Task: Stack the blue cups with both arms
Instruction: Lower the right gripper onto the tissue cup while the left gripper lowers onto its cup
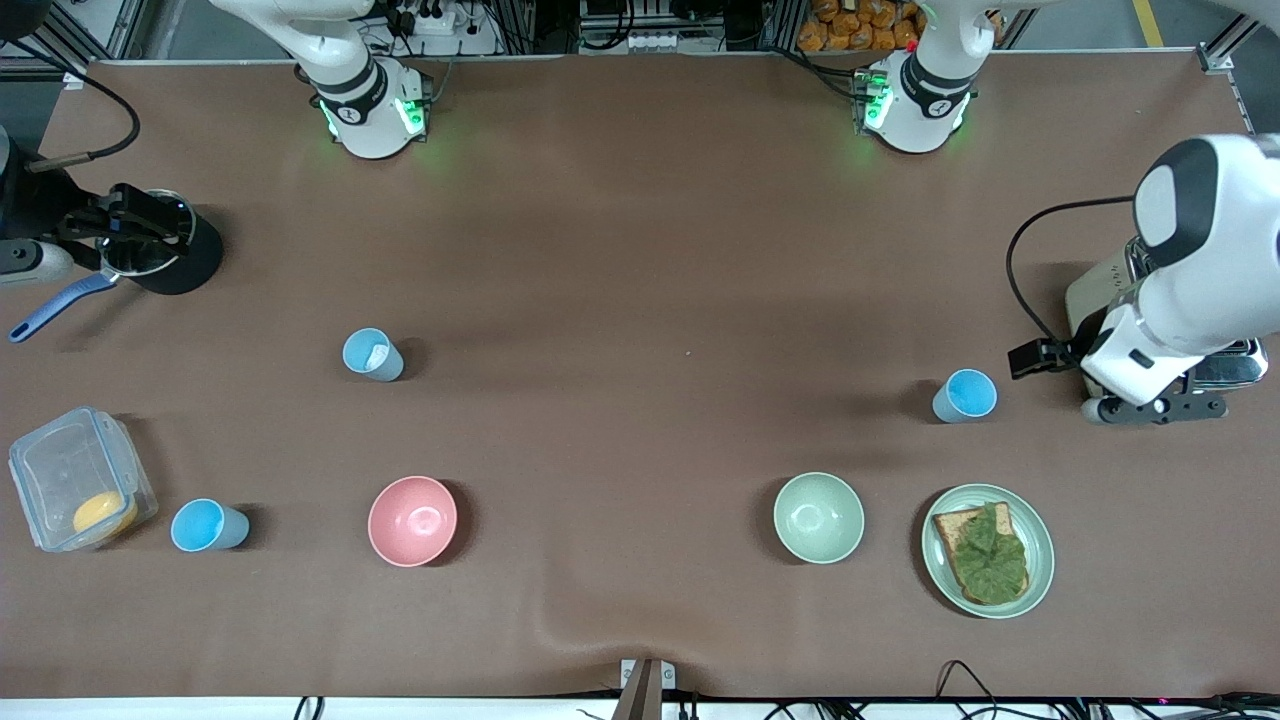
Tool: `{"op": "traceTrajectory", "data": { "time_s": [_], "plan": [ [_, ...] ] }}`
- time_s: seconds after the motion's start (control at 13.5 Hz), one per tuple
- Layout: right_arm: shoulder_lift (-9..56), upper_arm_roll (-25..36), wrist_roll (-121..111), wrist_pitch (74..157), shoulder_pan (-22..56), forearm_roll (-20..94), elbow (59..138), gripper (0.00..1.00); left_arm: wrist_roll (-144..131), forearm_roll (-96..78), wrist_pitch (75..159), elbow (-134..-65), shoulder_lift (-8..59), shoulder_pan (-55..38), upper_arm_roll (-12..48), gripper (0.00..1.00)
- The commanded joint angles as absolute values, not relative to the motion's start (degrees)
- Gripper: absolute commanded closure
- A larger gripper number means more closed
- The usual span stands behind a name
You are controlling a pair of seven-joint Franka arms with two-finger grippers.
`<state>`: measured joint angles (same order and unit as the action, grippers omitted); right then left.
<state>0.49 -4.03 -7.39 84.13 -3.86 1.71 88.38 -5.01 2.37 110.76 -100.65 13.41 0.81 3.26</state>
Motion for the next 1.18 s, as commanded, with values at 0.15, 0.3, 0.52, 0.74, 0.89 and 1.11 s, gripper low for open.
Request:
{"op": "traceTrajectory", "data": {
  "time_s": [0.15, 0.3, 0.52, 0.74, 0.89, 1.11],
  "plan": [
    [0.8, -4.0, -7.6, 83.3, -4.7, 1.4, 87.5, 0.0, -3.3, 4.7, 122.6, -108.1, 15.0, 1.8, 3.4, 0.0],
    [0.9, -4.0, -7.6, 83.3, -4.7, 1.5, 87.6, 0.0, -3.3, 4.7, 125.4, -109.1, 16.4, 1.2, 3.4, 0.0],
    [4.7, -4.4, -7.1, 84.0, -2.3, 2.0, 88.0, 0.0, -3.2, 5.5, 127.8, -109.2, 18.5, 1.4, 3.5, 0.0],
    [5.6, -4.4, -7.0, 87.2, -0.5, 2.7, 92.9, 0.0, -3.2, 5.5, 128.3, -109.8, 20.4, 1.8, 3.5, 0.0],
    [3.4, -4.4, -7.0, 94.9, 0.4, 3.1, 101.1, 0.0, -3.1, 5.5, 128.4, -111.7, 20.5, 1.8, 3.5, 0.0],
    [2.6, -4.4, -6.9, 103.3, 0.8, 3.1, 110.4, 0.0, -3.1, 5.6, 129.1, -113.7, 19.9, 1.8, 3.5, 0.0]
  ]
}}
